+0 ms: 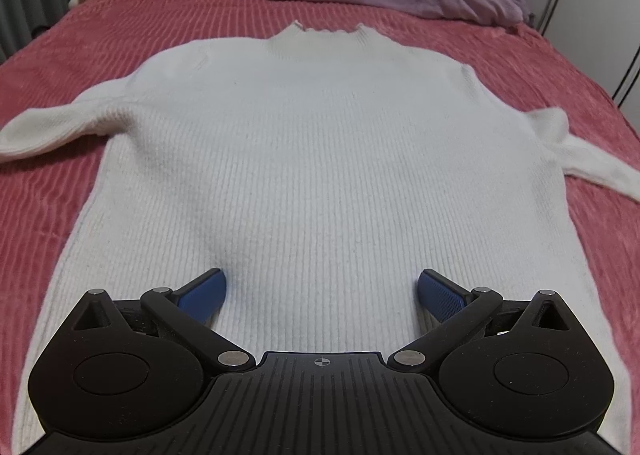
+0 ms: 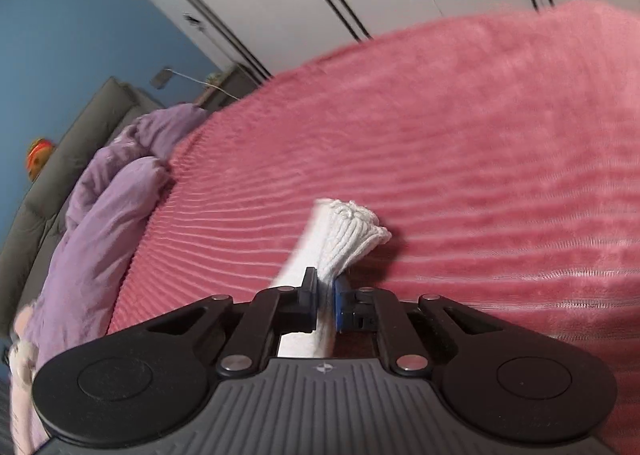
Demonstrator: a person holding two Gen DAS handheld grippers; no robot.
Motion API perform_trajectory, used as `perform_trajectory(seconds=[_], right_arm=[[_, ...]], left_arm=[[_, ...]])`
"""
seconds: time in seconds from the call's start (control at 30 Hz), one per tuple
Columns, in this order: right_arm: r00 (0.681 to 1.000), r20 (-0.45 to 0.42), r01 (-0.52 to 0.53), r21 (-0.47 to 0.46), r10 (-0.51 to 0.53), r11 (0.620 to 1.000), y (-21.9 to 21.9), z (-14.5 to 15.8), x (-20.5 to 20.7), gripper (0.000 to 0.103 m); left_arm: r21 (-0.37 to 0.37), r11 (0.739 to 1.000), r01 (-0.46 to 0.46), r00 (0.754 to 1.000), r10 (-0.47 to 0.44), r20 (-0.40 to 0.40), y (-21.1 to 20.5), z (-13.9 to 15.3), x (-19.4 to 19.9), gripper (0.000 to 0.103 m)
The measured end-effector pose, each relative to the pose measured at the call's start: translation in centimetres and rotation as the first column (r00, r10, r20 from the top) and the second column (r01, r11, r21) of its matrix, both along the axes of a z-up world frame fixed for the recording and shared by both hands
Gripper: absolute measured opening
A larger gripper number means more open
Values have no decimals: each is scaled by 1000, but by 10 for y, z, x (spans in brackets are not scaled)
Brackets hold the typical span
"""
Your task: Fold small clothes
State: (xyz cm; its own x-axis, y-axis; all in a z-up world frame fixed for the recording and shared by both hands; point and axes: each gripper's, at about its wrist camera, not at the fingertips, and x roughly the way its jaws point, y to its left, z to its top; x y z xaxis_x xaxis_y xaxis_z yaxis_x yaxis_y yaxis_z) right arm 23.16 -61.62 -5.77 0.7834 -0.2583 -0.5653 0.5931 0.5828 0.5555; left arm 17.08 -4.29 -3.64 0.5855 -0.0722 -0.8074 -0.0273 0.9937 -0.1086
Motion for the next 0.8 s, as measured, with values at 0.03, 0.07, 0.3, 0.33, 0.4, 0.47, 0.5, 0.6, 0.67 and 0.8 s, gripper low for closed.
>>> perform_trajectory(seconds=[0.03, 0.07, 0.3, 0.33, 0.4, 0.47, 0.5, 0.6, 0.67, 0.8], right_arm=[[999, 4, -37, -55, 37, 998, 12, 10, 2, 7], [997, 14, -79, -105, 81, 991, 27, 21, 5, 7], [805, 106, -515, -362, 583, 777, 212, 86, 31, 7], [760, 118, -565, -369, 639, 738, 239, 88, 33, 7], [687, 134, -646, -339, 715, 684, 288, 82, 34, 13], [644, 106, -713, -278, 758, 644, 325, 67, 33, 43], [639, 105, -724, -254, 762, 642, 335, 58, 27, 46], [690, 75, -700, -185, 720, 690, 341, 33, 3, 47], [733, 62, -668, -121, 677, 734, 332, 17, -17, 46], [756, 28, -649, -95, 654, 755, 323, -6, -65, 44]], left_arm=[[-10, 1000, -8, 1000, 8, 5, 2, 3, 0, 103], [-23, 1000, -16, 1000, 16, 17, 4, 7, 0, 103], [-58, 998, -8, 989, 17, 149, 23, 49, 3, 103], [-63, 998, -7, 987, 17, 163, 27, 54, 5, 103], [-81, 997, -1, 985, 15, 171, 35, 61, 11, 103], [-108, 994, 15, 985, 4, 171, 42, 64, 21, 103], [-125, 992, 27, 986, -5, 168, 43, 66, 30, 103], [-204, 978, 52, 989, -22, 147, 44, 58, 57, 103], [-287, 956, 55, 991, -18, 130, 41, 51, 81, 103], [-437, 898, 58, 996, -24, 83, 20, 31, 129, 98]])
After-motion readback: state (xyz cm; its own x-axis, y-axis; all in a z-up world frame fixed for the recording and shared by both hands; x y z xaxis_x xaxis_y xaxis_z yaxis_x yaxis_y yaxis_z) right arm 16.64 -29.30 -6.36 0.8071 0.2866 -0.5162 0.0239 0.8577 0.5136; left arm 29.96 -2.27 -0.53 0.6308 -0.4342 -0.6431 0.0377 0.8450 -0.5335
